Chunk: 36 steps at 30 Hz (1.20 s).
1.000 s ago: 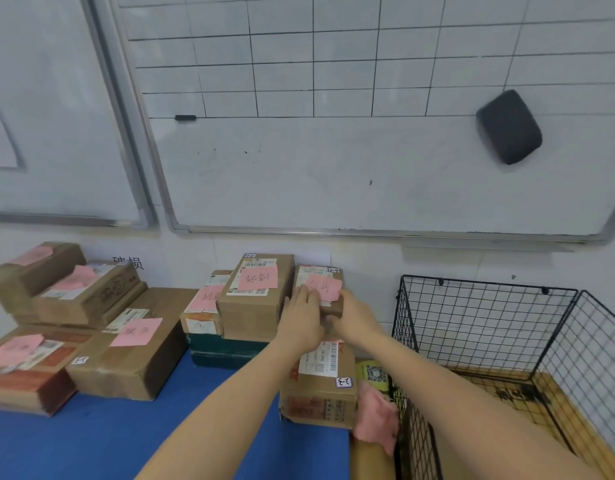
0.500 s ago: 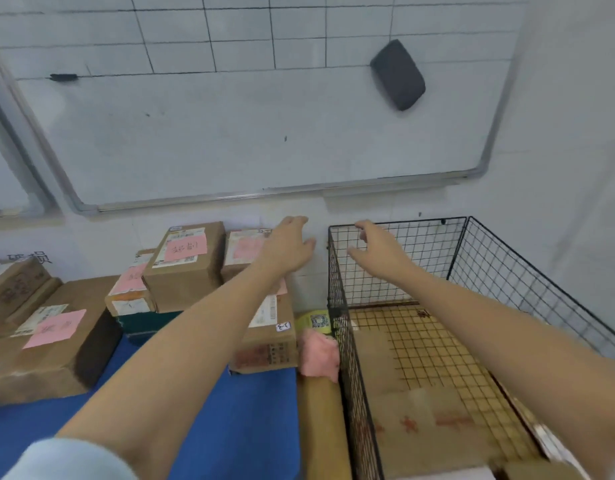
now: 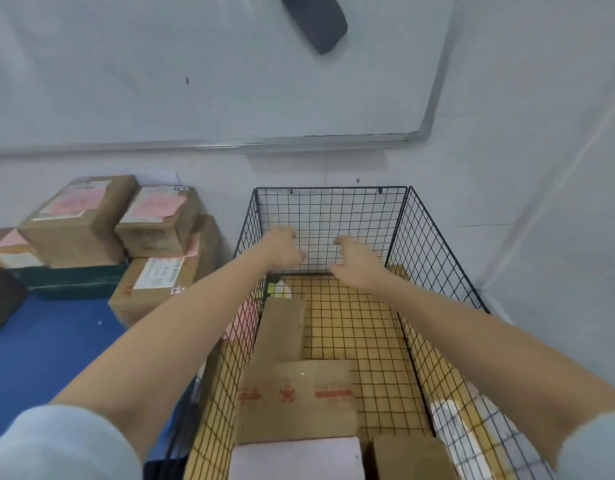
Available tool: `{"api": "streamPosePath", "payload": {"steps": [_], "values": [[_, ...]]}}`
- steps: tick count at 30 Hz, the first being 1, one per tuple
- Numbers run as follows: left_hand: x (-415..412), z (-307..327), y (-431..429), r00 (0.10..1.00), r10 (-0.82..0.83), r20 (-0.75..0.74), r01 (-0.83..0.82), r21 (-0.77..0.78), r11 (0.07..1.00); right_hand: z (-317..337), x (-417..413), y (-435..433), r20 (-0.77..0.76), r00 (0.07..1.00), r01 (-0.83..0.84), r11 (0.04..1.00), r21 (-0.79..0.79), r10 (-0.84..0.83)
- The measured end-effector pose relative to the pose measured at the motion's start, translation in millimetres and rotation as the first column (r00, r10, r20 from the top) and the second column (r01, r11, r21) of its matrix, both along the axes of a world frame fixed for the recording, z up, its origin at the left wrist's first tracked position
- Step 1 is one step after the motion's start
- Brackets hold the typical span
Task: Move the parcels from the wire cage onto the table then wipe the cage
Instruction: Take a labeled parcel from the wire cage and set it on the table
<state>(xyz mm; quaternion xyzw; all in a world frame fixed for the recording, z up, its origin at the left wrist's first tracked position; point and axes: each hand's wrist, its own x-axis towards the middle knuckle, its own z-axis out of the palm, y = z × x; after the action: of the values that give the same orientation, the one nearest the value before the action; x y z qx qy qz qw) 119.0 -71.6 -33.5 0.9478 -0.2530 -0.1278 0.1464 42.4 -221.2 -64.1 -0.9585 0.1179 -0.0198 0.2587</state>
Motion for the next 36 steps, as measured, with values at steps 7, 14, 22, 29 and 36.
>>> {"api": "streamPosePath", "payload": {"steps": [7, 14, 22, 29, 36], "values": [[-10.8, -37.6, -5.7, 0.985, 0.145, -0.095, -0.131, 0.138, 0.982, -27.2, 7.5, -12.9, -0.081, 0.987, -0.140, 0.990, 0.028, 0.142], [0.3, -87.6, -3.0, 0.937, 0.273, -0.220, -0.207, 0.281, 0.937, -69.5, 27.8, -2.4, -0.253, 0.939, -0.214, 0.972, 0.100, 0.233], [8.1, -126.4, -0.1, 0.851, 0.369, -0.374, -0.276, 0.279, 0.920, -104.2, 45.7, 14.9, -0.443, 0.851, -0.250, 0.959, 0.132, 0.283], [7.1, -116.6, -8.6, 0.782, 0.379, -0.496, -0.379, 0.105, 0.919, -116.0, 51.4, 29.6, -0.457, 0.865, -0.116, 0.969, 0.217, 0.206], [20.1, -71.9, -16.1, 0.760, 0.404, -0.510, -0.570, -0.224, 0.790, -58.7, 42.4, 5.2, -0.130, 0.991, 0.035, 0.945, 0.326, 0.008]]}}
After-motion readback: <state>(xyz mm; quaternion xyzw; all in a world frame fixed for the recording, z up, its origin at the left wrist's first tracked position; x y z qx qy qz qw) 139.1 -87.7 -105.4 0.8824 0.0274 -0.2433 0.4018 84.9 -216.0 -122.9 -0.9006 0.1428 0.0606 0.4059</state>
